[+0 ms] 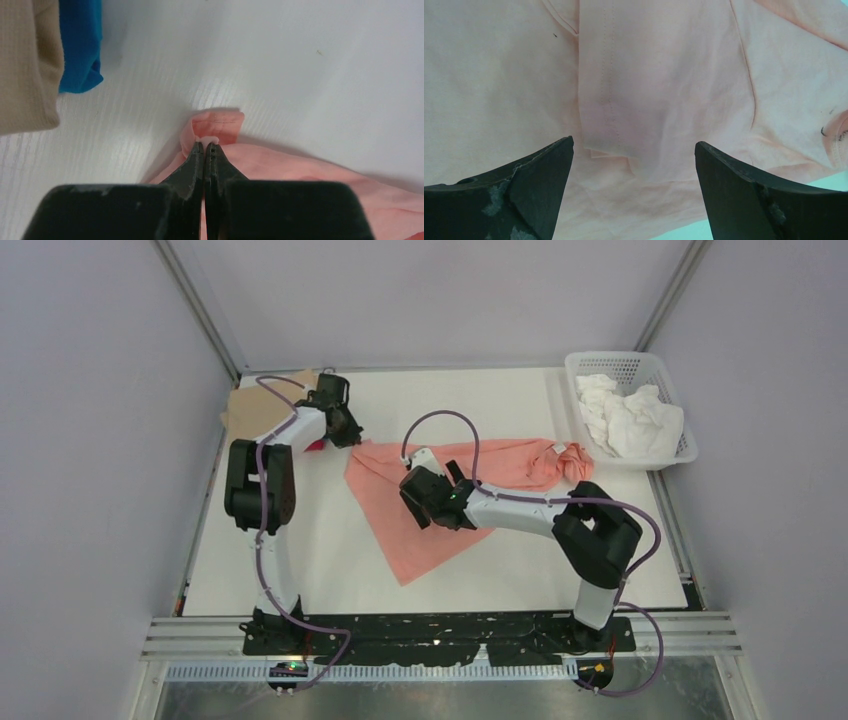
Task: Fold and stack the t-shirts
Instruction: Flatten out the tshirt
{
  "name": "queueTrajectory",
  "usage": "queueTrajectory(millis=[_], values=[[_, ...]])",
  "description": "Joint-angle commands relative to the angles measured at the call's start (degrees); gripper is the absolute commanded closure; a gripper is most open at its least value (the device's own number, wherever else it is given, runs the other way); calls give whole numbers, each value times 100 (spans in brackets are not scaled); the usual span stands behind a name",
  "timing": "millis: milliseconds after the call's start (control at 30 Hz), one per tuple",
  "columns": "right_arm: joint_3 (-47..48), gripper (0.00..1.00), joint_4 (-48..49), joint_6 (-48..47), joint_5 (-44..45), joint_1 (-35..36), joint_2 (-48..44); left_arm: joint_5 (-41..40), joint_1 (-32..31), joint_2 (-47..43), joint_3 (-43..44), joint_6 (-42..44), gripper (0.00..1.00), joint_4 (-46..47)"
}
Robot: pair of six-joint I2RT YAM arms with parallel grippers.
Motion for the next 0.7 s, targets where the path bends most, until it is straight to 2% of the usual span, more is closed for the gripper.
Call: queueTrajectory(millis=[0,233,433,667], values=[[303,6,75,127,43,43,163,82,22,-302,-82,-65,100,41],[621,14,47,117,106,57,620,-179,26,-754,-503,-56,100,16],[753,31,-183,495,956,56,807,-361,24,-1105,-807,12,100,40],[422,43,-280,797,1582,34,598,-536,22,-1297,-876,114,100,-12]])
